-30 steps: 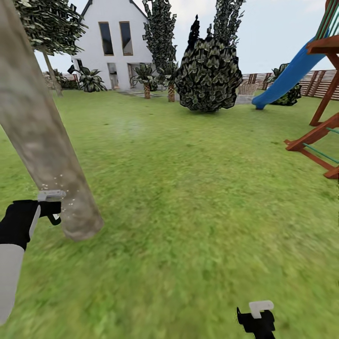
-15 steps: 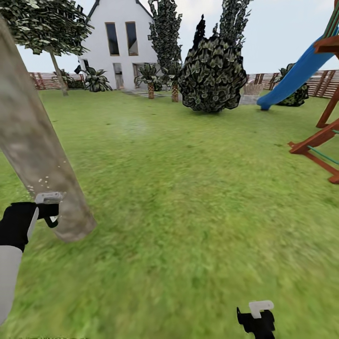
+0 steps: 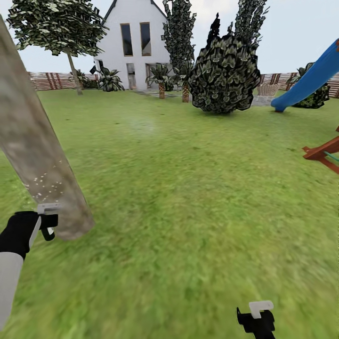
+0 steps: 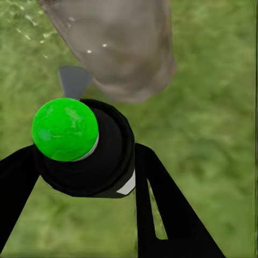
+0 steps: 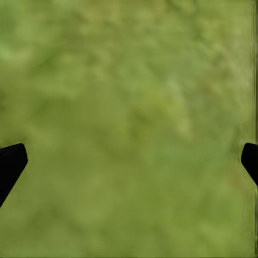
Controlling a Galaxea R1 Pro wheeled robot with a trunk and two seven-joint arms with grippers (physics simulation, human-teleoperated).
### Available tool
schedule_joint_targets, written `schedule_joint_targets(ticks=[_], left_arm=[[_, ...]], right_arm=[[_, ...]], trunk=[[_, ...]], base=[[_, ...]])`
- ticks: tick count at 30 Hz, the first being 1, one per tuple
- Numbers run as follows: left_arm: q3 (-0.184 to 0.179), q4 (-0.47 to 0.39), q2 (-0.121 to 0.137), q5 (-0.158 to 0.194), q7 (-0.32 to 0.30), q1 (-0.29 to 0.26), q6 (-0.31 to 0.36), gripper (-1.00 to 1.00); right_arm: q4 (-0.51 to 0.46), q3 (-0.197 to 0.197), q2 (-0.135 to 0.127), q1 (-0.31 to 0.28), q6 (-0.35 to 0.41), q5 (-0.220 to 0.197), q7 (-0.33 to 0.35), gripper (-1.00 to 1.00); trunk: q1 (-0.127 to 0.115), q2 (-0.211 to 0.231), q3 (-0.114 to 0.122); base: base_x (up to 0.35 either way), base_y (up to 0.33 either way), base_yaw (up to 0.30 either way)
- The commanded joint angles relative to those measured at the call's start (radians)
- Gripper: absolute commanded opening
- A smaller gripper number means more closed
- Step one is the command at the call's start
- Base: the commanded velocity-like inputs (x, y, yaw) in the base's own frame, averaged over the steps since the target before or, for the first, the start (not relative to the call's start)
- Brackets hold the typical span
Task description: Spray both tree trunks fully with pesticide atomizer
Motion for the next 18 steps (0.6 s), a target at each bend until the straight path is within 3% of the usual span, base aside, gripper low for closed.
schedule_joint_targets(ticks=[1, 7, 10, 13, 14, 18], left_arm=[[0.004, -0.002, -0.001, -0.01, -0.009, -0.001, 0.005, -1.0], [0.001, -0.001, -0.001, -0.006, -0.009, -0.001, 0.006, -1.0], [0.009, 0.044, -0.001, -0.003, -0.009, 0.018, -0.004, -1.0], [0.088, 0.064, 0.001, -0.004, -0.011, 0.028, -0.022, -1.0], [0.117, 0.075, 0.001, -0.007, -0.009, 0.029, -0.059, -1.0], [0.13, 0.101, 0.001, -0.01, -0.006, 0.03, -0.089, -1.0]], right_arm=[[0.001, -0.008, 0.0, -0.001, -0.003, 0.011, -0.002, 1.0], [0.0, -0.009, -0.001, -0.001, -0.003, 0.01, -0.003, 1.0], [0.0, -0.009, -0.001, -0.001, -0.003, 0.008, -0.003, 1.0], [0.0, -0.009, 0.0, -0.001, -0.003, 0.008, -0.003, 1.0], [0.0, -0.009, 0.0, -0.001, -0.003, 0.008, -0.003, 1.0], [0.0, -0.009, 0.0, -0.001, -0.003, 0.008, -0.003, 1.0]], trunk=[[0.0, 0.0, -0.001], [0.0, 0.0, -0.001], [0.0, 0.0, -0.001], [0.0, 0.0, -0.001], [0.0, 0.0, -0.001], [0.0, 0.0, -0.001]], base=[[0.145, -0.266, 0.0], [0.17, -0.251, 0.0], [0.152, -0.243, 0.164], [0.102, -0.258, 0.266], [0.095, -0.26, 0.276], [0.102, -0.261, 0.275]])
